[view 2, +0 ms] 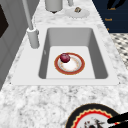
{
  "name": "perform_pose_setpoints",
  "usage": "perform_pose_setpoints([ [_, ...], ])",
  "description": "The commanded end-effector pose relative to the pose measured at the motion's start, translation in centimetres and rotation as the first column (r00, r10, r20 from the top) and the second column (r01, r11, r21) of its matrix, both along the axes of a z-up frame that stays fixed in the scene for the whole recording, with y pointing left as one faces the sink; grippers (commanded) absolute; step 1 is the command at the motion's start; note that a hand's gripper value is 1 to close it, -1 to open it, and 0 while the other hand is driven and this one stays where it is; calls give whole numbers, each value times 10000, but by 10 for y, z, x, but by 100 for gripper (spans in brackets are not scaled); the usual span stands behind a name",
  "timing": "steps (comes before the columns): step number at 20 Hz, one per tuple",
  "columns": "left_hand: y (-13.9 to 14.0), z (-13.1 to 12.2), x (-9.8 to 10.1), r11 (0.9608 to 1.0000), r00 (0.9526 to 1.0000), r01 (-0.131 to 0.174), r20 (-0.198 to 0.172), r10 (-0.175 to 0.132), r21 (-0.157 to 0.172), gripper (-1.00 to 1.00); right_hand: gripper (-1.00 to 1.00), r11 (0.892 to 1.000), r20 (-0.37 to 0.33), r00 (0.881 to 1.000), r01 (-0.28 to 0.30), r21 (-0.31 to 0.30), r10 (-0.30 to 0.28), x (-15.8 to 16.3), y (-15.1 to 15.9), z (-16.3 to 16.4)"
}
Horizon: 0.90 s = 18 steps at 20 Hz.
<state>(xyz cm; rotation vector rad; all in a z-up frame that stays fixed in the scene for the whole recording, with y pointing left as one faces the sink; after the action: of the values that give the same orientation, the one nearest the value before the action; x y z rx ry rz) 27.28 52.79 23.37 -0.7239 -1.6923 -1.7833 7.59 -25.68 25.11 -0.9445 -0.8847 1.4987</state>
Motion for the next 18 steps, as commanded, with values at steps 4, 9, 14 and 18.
perform_pose_setpoints([
  [4,-5,-1,24,9960,9955,-896,-315,896,20,-100,0,10000,0,10000,0,0,0,0,0,0],
  [9,-5,-3,32,9964,9961,-844,-241,845,31,-100,0,10000,0,10000,0,0,0,0,0,0],
  [14,-1,-19,42,9958,9947,910,493,-904,-115,-100,0,10000,0,10000,0,0,0,0,0,0],
  [18,-2,-29,46,9920,9916,1259,308,-1258,-9,-100,0,10000,0,10000,0,0,0,0,0,0],
])
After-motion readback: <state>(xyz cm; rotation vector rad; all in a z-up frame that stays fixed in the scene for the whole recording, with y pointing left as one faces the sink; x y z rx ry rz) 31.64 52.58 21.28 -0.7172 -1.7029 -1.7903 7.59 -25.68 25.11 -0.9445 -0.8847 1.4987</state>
